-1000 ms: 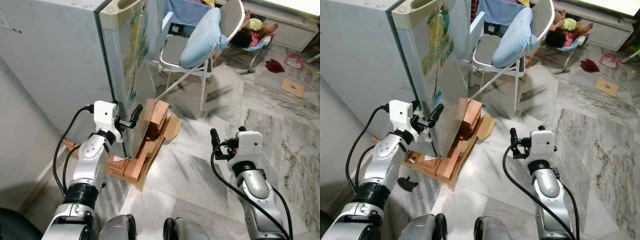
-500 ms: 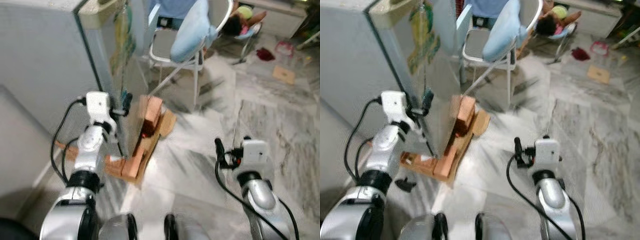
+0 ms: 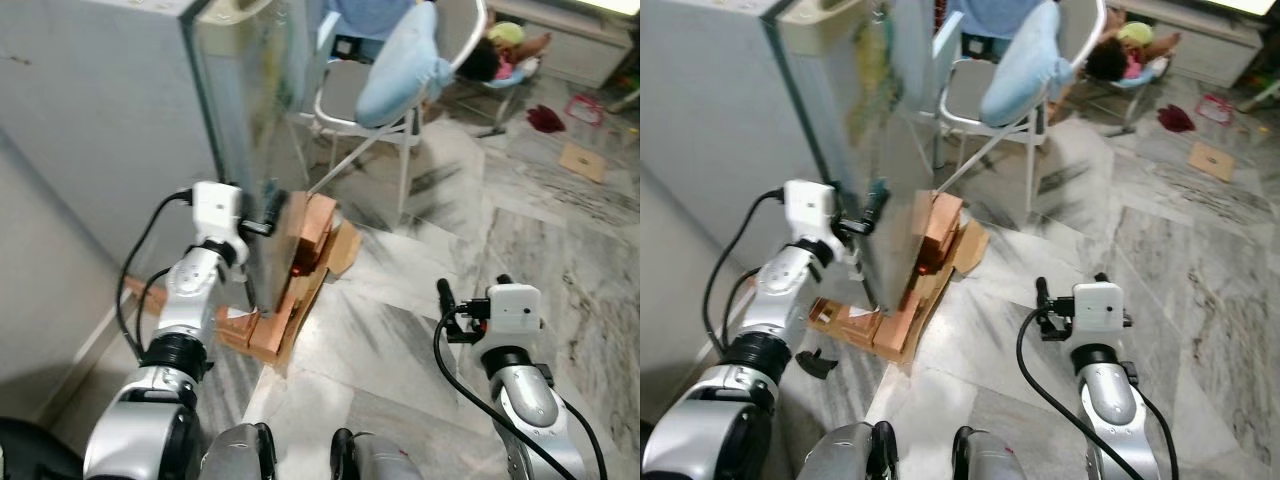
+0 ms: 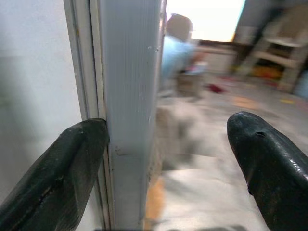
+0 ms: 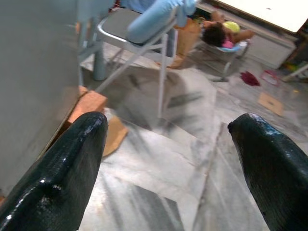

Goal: Restocking fridge

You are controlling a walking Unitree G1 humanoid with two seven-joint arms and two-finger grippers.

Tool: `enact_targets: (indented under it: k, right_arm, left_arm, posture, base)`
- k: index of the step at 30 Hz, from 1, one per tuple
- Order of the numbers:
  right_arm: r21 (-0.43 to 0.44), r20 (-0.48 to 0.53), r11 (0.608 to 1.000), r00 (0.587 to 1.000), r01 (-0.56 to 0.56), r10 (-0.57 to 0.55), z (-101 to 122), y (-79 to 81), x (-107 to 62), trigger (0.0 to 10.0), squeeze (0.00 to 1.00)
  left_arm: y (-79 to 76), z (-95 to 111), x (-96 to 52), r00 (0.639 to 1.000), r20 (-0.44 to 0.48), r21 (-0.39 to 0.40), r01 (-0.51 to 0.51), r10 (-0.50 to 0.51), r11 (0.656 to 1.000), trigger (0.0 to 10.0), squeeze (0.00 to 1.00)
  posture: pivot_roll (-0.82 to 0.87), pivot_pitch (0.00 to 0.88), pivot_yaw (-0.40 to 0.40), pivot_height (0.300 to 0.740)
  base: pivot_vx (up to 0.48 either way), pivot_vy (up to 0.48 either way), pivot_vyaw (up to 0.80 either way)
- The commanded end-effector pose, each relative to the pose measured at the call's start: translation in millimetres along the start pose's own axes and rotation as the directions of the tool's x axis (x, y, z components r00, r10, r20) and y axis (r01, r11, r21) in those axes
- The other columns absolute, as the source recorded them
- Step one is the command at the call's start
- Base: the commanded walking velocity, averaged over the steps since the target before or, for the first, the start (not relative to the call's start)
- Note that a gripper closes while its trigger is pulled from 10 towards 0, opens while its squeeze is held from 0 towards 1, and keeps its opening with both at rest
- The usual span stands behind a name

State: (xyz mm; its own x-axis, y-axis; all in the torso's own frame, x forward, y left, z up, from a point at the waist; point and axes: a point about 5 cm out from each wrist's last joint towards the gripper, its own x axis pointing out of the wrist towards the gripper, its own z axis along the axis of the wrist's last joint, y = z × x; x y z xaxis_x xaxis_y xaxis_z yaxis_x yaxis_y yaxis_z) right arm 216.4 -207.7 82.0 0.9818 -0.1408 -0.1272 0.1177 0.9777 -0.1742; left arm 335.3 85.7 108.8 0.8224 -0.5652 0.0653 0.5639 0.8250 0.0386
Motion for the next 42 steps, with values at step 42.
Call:
enact_targets:
  k: [42]
  right_arm:
    - [0.066, 0.036, 0.997, 0.999, 0.031, -0.033, 0, 9.5, 18.4, 10.0, 0.0]
  left_arm:
    - [-15.7, -6, -23.6, 1.0, 0.004, 0.085, 0.003, -0.003, 0.996, 10.0, 0.0]
  posture:
    - [-0.05, 0.088, -0.044, 0.74]
  base:
    - [0.292, -0.12, -0.15]
